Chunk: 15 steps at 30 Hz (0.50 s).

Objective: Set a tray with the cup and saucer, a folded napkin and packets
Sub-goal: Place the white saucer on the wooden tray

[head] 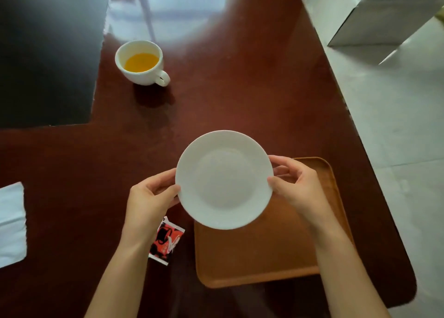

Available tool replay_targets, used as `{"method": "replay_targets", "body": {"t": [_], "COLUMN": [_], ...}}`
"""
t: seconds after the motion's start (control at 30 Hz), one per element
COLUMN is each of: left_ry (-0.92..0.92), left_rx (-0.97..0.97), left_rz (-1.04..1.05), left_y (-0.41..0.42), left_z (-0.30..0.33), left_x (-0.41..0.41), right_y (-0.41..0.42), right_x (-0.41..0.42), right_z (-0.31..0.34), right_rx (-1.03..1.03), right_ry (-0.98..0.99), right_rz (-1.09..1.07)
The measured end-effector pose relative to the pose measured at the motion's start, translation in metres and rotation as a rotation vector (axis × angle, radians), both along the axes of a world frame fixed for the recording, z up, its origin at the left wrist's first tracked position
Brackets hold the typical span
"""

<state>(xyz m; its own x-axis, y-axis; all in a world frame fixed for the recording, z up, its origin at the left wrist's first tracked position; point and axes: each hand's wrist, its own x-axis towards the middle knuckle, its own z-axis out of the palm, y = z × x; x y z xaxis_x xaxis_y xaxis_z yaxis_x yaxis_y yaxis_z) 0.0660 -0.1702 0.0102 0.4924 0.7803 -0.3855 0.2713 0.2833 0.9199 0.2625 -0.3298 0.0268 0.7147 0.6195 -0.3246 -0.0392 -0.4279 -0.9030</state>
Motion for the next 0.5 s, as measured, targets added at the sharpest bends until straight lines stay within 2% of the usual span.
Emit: {"method": "replay_targets", "body": {"t": [0.17,0.5], "left_ry": [0.048,0.338], "left_rx": [0.045,0.210], "left_rz": [0.014,-0.016], "left_y": [-0.029,-0.062], "left_z": [-0.003,-0.017], "left_x": [0.014,0.012], "right_y": [-0.031,-0.054], "right_x": [0.011,0.019], "right_z": [-0.009,-0.035], "right_rx": [-0.004,-0.019], "right_ry": [0.036,0.134], "right_rz": [0.010,0.077]}}
